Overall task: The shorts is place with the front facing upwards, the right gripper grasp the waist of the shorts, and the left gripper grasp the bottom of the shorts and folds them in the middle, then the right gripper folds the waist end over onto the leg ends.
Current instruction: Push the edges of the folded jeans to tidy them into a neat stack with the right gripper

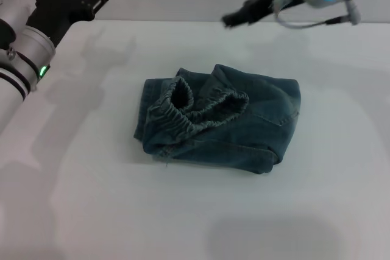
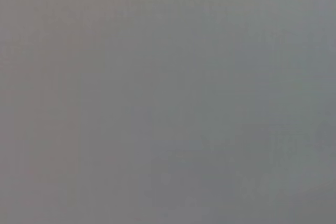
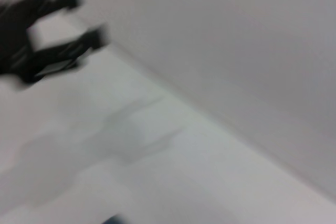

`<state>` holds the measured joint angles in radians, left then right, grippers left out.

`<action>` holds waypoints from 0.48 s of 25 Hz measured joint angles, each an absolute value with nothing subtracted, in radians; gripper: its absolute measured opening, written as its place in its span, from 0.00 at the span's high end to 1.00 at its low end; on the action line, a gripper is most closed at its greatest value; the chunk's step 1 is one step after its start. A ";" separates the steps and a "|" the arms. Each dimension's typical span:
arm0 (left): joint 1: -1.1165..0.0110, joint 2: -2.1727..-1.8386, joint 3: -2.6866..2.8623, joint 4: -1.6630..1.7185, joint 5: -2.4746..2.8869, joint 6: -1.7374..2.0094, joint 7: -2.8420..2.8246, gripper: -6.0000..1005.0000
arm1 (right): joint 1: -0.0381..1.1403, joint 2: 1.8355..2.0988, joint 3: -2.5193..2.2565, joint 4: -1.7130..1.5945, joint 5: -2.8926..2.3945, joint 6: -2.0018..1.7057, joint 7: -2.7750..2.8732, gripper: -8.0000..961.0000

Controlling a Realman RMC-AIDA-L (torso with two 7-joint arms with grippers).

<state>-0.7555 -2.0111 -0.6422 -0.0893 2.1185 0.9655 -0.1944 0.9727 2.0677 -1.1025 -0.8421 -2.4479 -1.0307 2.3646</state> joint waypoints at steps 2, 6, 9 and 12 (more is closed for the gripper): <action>-0.754 -2.007 -0.639 -0.090 2.158 0.973 -0.229 0.24 | 0.928 2.069 -1.054 -0.871 -2.448 -0.978 2.363 0.36; -0.755 -2.013 -0.639 -0.090 2.205 0.985 -0.250 0.24 | 0.821 2.073 -1.018 -0.939 -2.423 -0.861 2.357 0.36; -0.757 -2.026 -0.644 -0.090 2.207 0.982 -0.259 0.25 | 0.706 2.072 -1.033 -0.994 -2.289 -0.767 2.310 0.35; -0.762 -2.042 -0.658 -0.085 2.204 0.968 -0.272 0.25 | 0.596 2.072 -1.037 -1.014 -1.997 -0.704 2.105 0.35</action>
